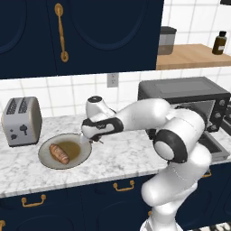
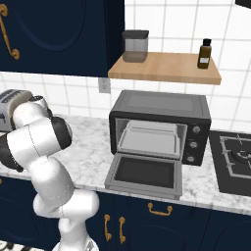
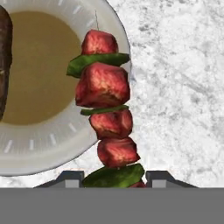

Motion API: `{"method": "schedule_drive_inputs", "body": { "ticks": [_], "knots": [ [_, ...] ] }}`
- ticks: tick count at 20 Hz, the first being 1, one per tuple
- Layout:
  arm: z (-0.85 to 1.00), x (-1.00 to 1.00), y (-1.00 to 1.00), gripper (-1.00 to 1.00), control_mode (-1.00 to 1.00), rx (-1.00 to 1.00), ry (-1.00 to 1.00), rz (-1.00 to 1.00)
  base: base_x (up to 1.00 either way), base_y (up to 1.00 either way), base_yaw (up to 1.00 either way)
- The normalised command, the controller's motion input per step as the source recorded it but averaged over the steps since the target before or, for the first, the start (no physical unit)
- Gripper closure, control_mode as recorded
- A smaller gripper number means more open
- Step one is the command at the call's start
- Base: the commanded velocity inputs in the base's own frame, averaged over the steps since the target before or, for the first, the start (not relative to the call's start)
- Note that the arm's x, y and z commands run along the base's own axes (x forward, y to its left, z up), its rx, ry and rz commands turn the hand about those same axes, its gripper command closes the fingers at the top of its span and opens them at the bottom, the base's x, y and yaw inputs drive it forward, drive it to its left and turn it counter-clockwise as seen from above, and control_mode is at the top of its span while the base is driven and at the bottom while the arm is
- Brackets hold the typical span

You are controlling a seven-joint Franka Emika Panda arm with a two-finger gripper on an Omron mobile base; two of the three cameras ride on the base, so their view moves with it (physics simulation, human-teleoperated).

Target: Pick up the kebab skewer and baguette bread, and place them inside the toaster oven. Close the toaster oven door and start by setting the timer.

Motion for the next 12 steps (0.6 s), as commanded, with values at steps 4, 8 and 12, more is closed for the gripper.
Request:
{"method": "schedule_drive_inputs", "body": {
  "ticks": [4,8,12],
  "knots": [
    [0.65,-0.51,-1.00,1.00,-1.00,0.06,0.00,-0.02,0.00,0.00,0.00],
    [0.59,-0.46,-1.00,1.00,-1.00,0.05,0.00,-0.05,0.00,0.00,0.00],
    [0.26,-0.62,-1.00,1.00,-1.00,0.00,-0.01,0.00,0.00,0.00,0.00]
  ]
}}
